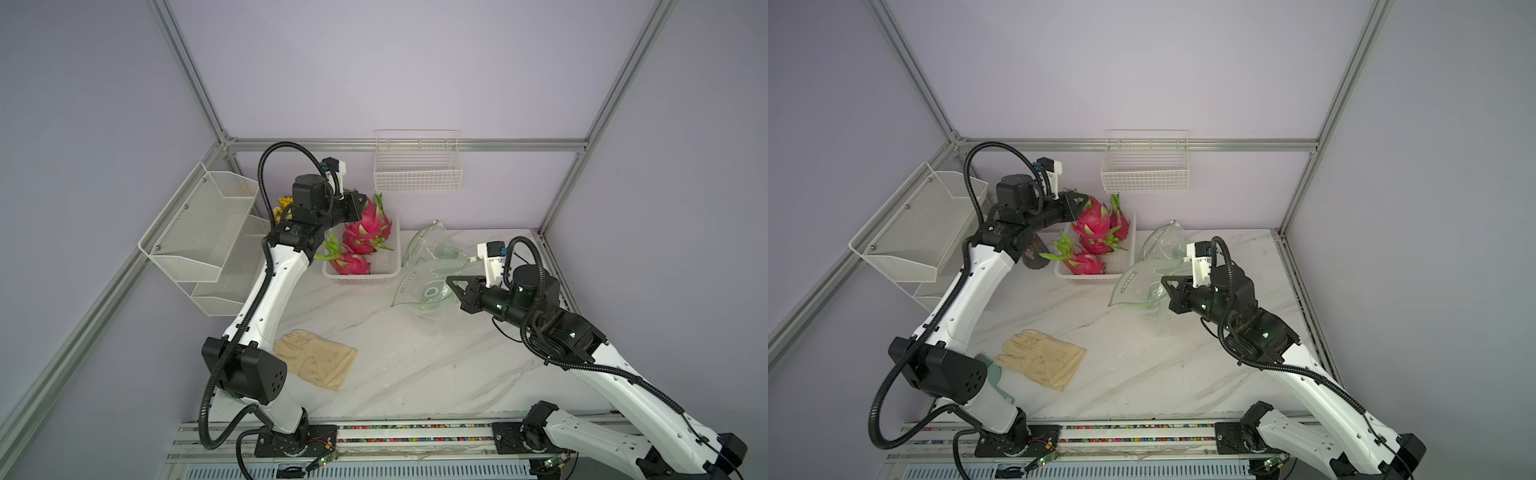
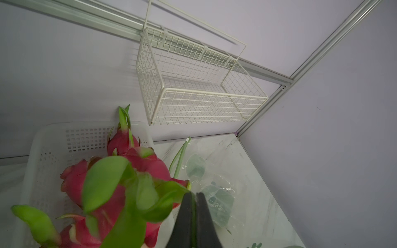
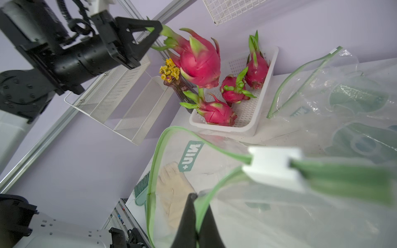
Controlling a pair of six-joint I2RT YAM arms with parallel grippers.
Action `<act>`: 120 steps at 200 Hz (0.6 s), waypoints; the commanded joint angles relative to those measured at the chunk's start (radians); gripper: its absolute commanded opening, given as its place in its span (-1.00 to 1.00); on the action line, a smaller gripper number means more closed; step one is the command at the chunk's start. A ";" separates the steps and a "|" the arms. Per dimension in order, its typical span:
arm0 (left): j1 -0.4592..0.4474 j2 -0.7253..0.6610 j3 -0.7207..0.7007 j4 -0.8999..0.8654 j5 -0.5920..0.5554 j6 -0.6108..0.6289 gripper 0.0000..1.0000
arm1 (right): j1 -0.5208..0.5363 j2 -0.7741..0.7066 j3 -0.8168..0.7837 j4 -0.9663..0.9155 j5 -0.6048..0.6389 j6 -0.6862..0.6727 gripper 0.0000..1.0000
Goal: Open the zip-top bag and take out the dragon fruit
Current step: Place the dragon fruit in the basket.
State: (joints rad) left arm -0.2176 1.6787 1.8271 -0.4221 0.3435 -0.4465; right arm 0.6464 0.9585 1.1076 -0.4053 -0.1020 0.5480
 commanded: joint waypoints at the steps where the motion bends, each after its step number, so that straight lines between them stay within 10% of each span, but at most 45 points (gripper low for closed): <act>1: 0.009 0.013 0.005 0.136 0.080 -0.046 -1.00 | 0.004 -0.031 0.036 -0.033 0.024 -0.008 -1.00; 120: 0.004 0.088 -0.147 0.228 0.160 -0.101 -1.00 | 0.004 -0.089 0.143 -0.171 0.190 -0.073 -1.00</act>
State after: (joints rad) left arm -0.2100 1.7695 1.6798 -0.2825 0.4808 -0.5365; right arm 0.6464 0.8906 1.2037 -0.5190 -0.0051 0.5060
